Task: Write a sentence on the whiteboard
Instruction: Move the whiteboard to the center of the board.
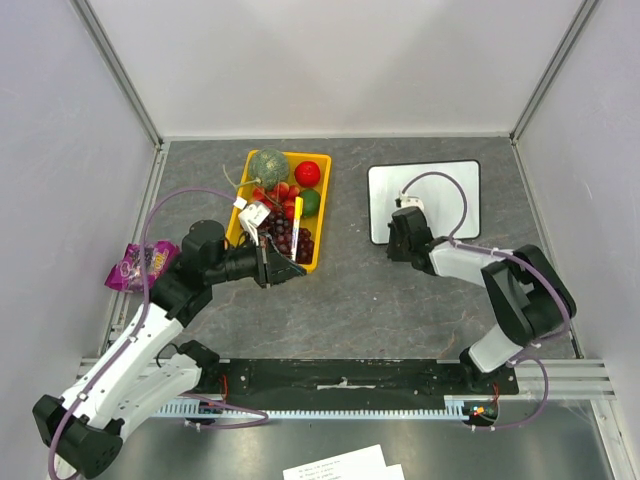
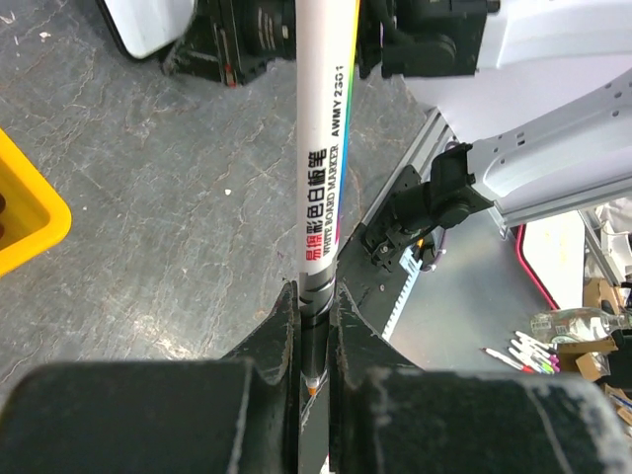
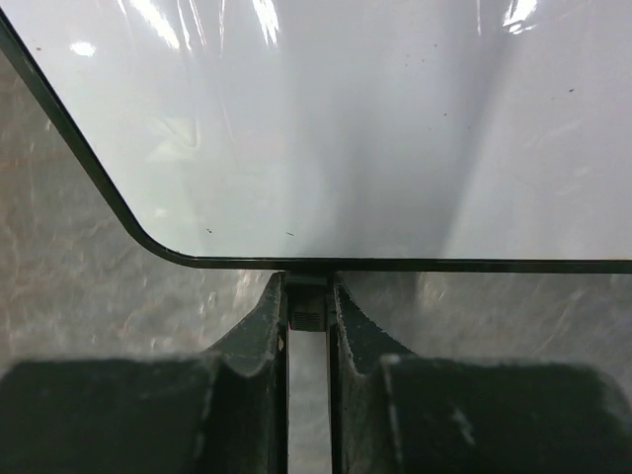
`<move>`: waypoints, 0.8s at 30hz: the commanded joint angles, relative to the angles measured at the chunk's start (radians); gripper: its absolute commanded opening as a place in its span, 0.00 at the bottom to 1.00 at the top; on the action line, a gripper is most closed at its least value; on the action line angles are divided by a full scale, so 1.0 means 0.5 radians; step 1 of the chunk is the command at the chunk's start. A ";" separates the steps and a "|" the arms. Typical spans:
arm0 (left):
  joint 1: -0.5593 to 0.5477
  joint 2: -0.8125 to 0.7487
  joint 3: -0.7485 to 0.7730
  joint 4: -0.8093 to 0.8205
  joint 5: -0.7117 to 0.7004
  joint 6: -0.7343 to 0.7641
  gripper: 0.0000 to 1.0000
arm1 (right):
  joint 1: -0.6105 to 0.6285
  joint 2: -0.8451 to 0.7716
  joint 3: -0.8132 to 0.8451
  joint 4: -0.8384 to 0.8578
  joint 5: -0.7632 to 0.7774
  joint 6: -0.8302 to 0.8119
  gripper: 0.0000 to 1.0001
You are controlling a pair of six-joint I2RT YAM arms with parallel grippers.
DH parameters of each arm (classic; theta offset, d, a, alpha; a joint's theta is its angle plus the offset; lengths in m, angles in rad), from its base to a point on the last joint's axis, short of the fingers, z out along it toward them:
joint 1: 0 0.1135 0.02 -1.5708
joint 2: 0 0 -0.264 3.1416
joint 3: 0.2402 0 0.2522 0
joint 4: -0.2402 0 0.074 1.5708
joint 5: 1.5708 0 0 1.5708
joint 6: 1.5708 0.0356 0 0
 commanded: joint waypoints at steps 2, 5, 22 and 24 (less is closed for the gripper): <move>0.005 -0.062 -0.005 0.082 0.050 -0.108 0.02 | 0.239 -0.152 -0.281 -0.147 -0.027 0.347 0.00; 0.008 -0.086 -0.017 0.082 0.050 -0.130 0.02 | 0.343 -0.226 -0.388 -0.123 -0.003 0.460 0.00; 0.008 -0.102 -0.026 0.076 0.013 -0.164 0.02 | 0.938 -0.190 -0.420 0.021 0.154 1.001 0.00; 0.008 -0.093 -0.023 0.076 0.010 -0.161 0.02 | 1.012 -0.107 -0.343 0.006 0.160 1.019 0.00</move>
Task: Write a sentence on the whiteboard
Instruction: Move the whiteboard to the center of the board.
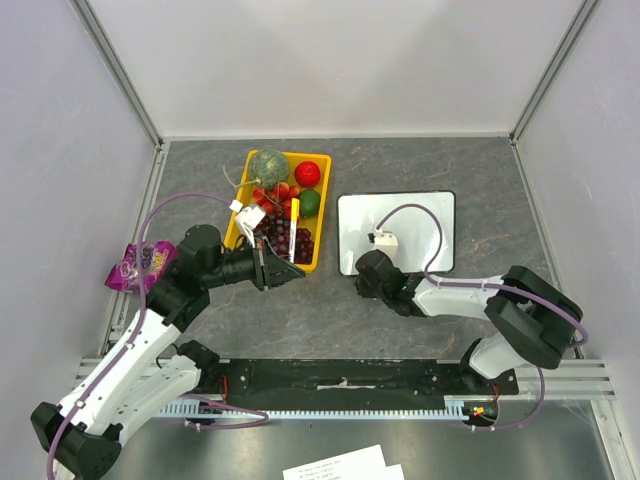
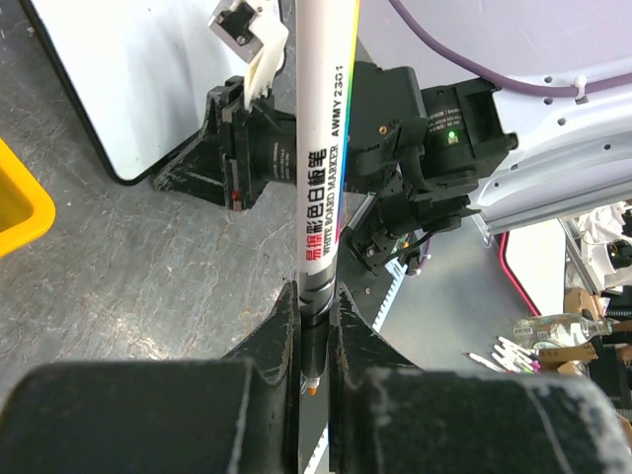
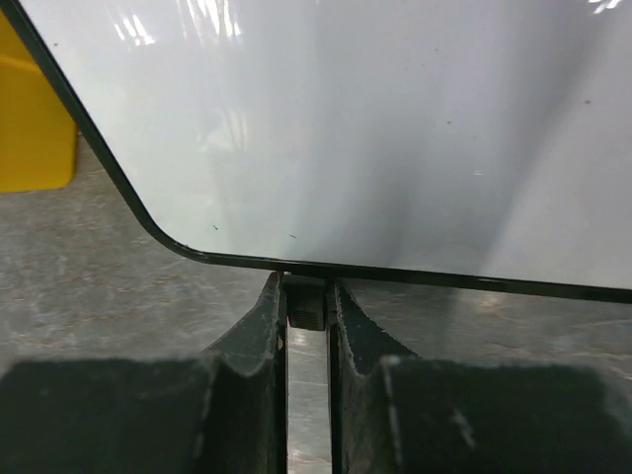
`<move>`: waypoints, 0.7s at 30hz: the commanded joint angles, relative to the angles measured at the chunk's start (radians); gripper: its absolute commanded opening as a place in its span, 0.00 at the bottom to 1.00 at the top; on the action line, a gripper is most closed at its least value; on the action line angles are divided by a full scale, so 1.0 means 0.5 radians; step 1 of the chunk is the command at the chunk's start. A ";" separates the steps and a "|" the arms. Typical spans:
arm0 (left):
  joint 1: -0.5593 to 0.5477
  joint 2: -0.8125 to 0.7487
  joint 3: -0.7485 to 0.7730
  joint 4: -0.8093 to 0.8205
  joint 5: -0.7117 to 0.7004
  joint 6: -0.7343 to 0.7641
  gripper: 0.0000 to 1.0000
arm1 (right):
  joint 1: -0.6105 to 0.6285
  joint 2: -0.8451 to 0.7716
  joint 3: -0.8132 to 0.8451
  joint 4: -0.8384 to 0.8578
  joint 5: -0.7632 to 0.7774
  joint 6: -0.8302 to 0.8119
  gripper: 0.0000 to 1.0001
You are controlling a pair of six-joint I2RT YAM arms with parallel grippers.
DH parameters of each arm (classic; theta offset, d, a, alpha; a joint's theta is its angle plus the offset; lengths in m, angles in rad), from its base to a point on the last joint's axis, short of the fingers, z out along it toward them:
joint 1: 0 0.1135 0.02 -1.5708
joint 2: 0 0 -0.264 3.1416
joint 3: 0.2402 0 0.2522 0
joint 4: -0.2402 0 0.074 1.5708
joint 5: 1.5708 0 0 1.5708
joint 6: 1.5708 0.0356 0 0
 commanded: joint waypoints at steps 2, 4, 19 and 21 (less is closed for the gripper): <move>0.005 0.014 0.017 0.055 0.008 -0.049 0.02 | 0.209 0.277 0.133 -0.126 -0.222 0.311 0.00; 0.008 0.017 0.017 0.055 0.008 -0.043 0.02 | 0.252 0.329 0.191 -0.138 -0.222 0.320 0.00; 0.008 0.014 0.023 0.003 0.011 -0.012 0.02 | 0.292 -0.112 0.075 -0.359 -0.225 0.238 0.87; 0.008 0.014 0.029 -0.003 0.011 -0.003 0.02 | 0.292 -0.223 0.056 -0.408 -0.241 0.204 0.94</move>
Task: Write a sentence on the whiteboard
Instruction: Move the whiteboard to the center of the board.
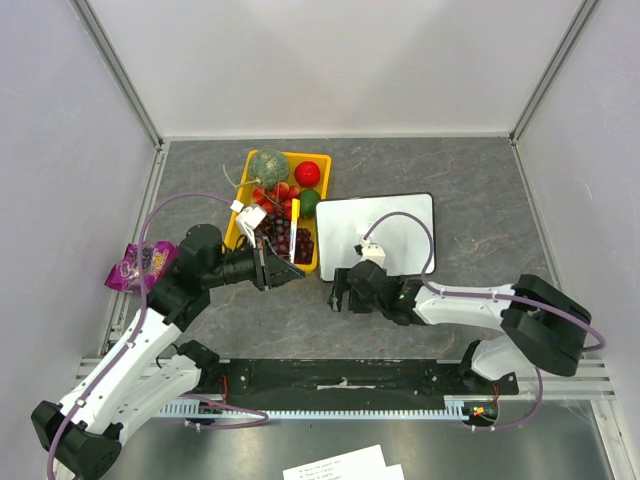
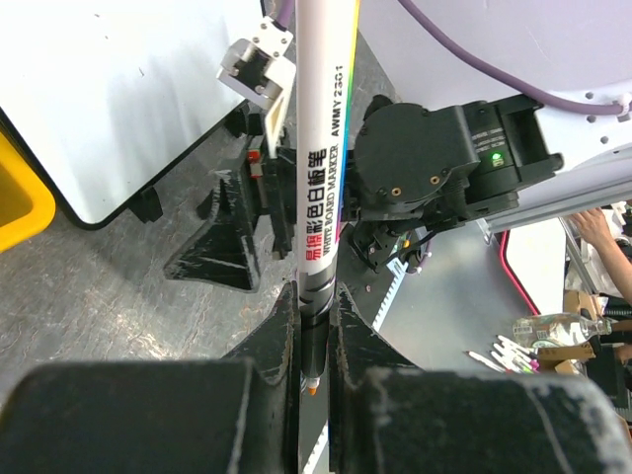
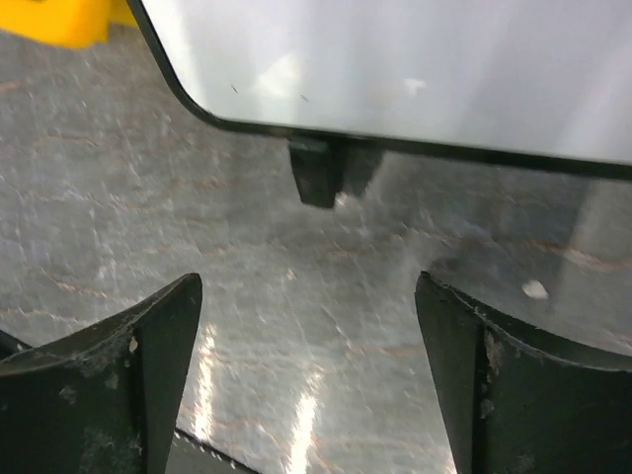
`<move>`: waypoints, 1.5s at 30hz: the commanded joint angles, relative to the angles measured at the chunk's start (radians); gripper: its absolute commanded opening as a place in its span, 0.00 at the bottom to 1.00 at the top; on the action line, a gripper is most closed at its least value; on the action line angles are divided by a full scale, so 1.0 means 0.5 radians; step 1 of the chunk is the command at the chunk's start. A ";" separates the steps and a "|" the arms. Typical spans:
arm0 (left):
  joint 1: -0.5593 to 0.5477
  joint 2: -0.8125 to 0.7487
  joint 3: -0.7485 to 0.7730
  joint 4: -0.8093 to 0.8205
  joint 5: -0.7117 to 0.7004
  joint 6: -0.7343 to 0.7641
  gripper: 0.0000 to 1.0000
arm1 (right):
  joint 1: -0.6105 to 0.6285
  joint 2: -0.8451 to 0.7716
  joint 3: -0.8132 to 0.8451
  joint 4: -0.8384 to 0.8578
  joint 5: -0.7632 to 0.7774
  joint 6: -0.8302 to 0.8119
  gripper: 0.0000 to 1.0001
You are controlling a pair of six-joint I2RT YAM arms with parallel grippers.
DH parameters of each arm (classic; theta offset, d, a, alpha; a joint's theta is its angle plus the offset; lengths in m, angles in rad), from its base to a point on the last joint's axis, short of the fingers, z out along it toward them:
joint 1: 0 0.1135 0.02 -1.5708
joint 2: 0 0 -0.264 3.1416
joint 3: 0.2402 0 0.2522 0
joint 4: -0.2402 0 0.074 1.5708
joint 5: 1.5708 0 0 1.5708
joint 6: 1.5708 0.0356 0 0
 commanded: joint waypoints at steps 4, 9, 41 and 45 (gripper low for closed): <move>0.008 -0.001 0.039 -0.007 0.015 -0.001 0.02 | 0.003 -0.412 -0.041 -0.351 -0.089 -0.144 0.98; 0.005 0.014 0.048 -0.017 0.040 0.027 0.02 | -0.003 -0.764 0.081 -0.434 -0.074 -0.447 0.98; -0.345 0.435 0.293 0.057 0.589 0.337 0.02 | -0.668 -0.541 0.643 0.573 -2.436 -0.536 0.65; -0.360 0.450 0.296 0.069 0.586 0.340 0.02 | -0.668 -0.578 0.646 0.401 -2.500 -0.634 0.57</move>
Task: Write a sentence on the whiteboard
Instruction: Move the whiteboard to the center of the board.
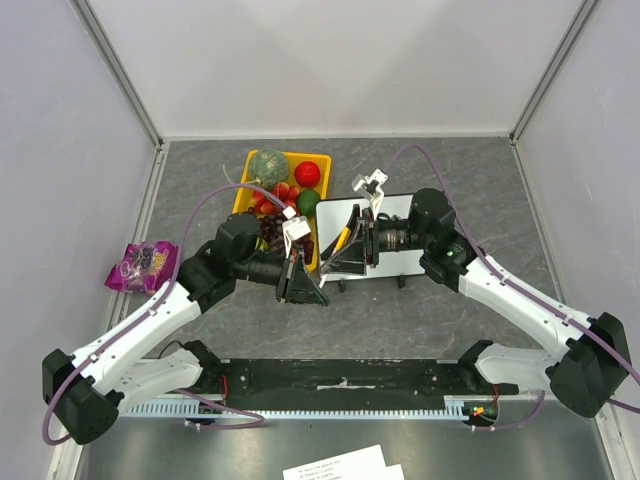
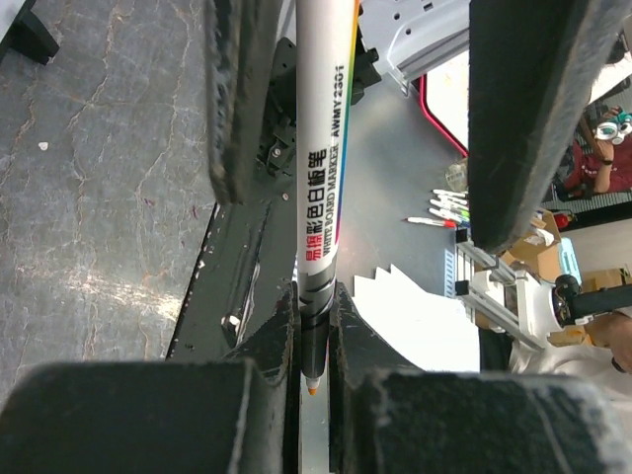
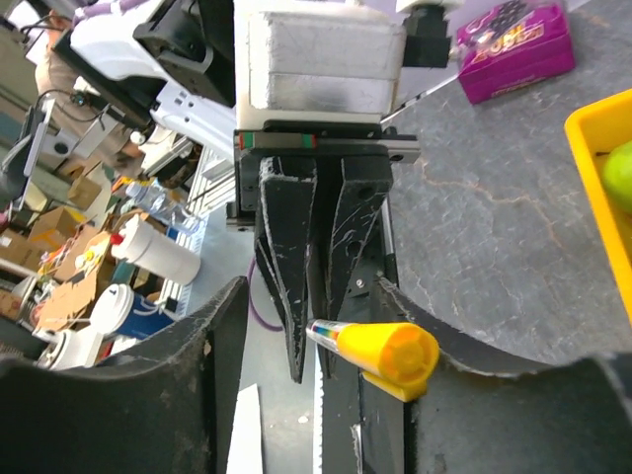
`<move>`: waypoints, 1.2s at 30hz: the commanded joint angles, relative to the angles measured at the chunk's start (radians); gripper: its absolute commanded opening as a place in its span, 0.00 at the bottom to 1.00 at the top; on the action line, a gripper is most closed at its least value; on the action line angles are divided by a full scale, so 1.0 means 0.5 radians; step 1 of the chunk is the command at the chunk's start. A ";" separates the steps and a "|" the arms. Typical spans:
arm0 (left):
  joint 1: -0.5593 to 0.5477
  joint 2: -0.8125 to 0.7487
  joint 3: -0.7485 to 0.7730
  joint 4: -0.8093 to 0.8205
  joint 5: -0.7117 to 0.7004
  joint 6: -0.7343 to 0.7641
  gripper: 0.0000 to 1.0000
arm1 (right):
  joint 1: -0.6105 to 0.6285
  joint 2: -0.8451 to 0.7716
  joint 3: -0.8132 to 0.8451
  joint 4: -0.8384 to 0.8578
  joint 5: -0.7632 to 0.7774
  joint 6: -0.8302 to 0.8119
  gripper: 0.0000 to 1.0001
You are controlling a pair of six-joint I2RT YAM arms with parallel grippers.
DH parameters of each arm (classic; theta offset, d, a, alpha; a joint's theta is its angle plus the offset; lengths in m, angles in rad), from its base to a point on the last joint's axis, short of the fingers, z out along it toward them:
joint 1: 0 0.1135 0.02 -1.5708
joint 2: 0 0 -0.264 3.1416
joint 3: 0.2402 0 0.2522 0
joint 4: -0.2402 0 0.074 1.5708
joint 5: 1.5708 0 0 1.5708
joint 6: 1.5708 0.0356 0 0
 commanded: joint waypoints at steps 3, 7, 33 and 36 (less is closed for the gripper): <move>-0.024 0.001 0.090 0.085 0.059 0.093 0.02 | -0.002 -0.060 0.104 -0.297 -0.164 -0.229 0.54; -0.042 0.011 0.083 0.094 0.077 0.093 0.02 | -0.002 -0.078 0.083 -0.316 -0.148 -0.226 0.48; -0.079 -0.084 0.004 0.146 -0.015 0.072 0.65 | -0.009 -0.164 0.037 -0.414 -0.014 -0.259 0.00; -0.079 -0.201 -0.064 0.189 -0.094 0.032 0.82 | -0.021 -0.183 0.052 -0.521 0.137 -0.348 0.00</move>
